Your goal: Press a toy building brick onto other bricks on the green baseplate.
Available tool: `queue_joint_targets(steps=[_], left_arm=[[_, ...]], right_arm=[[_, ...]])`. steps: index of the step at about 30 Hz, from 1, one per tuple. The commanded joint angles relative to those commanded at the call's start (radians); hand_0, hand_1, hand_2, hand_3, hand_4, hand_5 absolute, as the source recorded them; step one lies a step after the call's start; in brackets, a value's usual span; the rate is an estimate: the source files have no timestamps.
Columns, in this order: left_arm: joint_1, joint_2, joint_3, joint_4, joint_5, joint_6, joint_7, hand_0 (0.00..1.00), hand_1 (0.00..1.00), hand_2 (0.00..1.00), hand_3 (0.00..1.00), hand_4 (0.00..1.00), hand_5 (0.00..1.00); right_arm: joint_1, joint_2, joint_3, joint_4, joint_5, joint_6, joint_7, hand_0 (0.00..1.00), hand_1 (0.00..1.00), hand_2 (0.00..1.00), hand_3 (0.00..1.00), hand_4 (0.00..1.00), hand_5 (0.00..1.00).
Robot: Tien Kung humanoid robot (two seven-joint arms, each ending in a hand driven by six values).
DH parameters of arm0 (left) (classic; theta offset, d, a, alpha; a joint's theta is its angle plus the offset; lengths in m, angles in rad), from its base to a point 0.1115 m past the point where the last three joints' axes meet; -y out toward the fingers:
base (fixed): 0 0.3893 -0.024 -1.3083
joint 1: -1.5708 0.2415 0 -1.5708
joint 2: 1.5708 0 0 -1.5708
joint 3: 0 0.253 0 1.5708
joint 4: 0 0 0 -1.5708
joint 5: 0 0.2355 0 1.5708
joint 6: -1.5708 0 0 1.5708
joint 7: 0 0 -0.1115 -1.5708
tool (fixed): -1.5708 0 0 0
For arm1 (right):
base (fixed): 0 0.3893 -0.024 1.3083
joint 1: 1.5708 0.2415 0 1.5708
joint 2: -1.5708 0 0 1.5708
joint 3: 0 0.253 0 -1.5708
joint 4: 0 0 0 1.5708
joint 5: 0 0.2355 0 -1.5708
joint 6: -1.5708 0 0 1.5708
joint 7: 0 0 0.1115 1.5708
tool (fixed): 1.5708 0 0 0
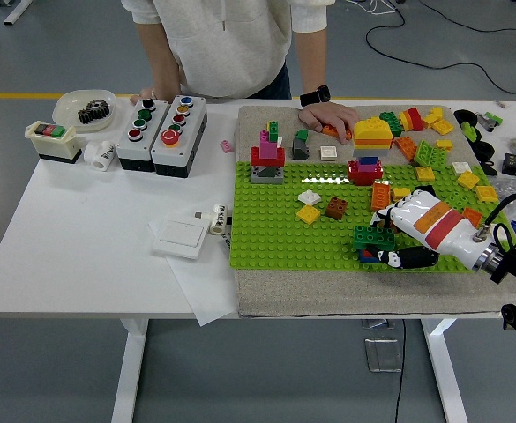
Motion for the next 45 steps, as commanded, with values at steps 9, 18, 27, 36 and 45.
queue_joint_targets(steps=[9, 18, 27, 36, 45], left_arm=[[-0.001, 0.000, 0.001, 0.000, 0.000, 0.000, 0.000, 0.522, 0.617, 0.776, 0.795, 0.837, 0.827], [-0.001, 0.000, 0.000, 0.000, 0.001, 0.000, 0.000, 0.523, 0.617, 0.776, 0.794, 0.837, 0.826], [0.001, 0.000, -0.004, 0.000, 0.006, 0.000, 0.002, 0.522, 0.617, 0.776, 0.795, 0.837, 0.824], [0.004, 0.000, -0.007, 0.000, 0.012, 0.000, 0.004, 0.522, 0.618, 0.776, 0.795, 0.838, 0.824], [0.007, 0.000, -0.011, 0.000, 0.019, 0.000, 0.006, 0.523, 0.618, 0.776, 0.795, 0.836, 0.824]], right_arm=[[0.004, 0.004, -0.005, -0.002, 0.001, 0.001, 0.002, 0.336, 0.328, 0.410, 0.411, 0.583, 0.553], [0.006, 0.004, -0.006, -0.001, -0.002, 0.003, 0.002, 0.336, 0.330, 0.409, 0.411, 0.584, 0.552], [0.005, 0.001, -0.001, 0.003, -0.006, 0.014, 0.001, 0.335, 0.348, 0.427, 0.448, 0.604, 0.546], [0.003, 0.000, 0.001, 0.007, -0.003, 0.022, 0.003, 0.337, 0.350, 0.431, 0.463, 0.614, 0.548], [0.001, 0.001, 0.004, 0.009, -0.002, 0.020, 0.004, 0.343, 0.363, 0.439, 0.470, 0.626, 0.562]])
